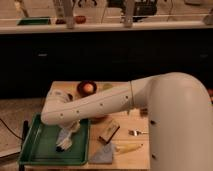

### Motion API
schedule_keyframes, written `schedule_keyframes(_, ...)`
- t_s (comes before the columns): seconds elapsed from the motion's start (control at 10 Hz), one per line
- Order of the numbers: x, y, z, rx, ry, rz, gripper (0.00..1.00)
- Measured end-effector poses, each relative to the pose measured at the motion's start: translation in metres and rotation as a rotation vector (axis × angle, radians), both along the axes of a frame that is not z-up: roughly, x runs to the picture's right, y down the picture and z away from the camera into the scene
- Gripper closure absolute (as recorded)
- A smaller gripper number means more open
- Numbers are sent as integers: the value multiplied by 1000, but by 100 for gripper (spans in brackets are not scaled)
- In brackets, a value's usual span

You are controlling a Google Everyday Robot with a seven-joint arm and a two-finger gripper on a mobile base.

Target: Wipe tray with brush

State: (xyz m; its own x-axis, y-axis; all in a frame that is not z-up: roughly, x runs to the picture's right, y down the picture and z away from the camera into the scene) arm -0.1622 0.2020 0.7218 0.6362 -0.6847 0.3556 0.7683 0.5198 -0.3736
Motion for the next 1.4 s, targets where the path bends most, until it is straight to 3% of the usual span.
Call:
schedule_keyframes(0.6, -7, 23, 0, -17, 10, 29, 100)
schedule_keyframes(0.9, -10, 42, 8, -33, 23, 70, 100)
schedule_keyframes(1.4, -4, 49, 22, -46, 41, 103, 100)
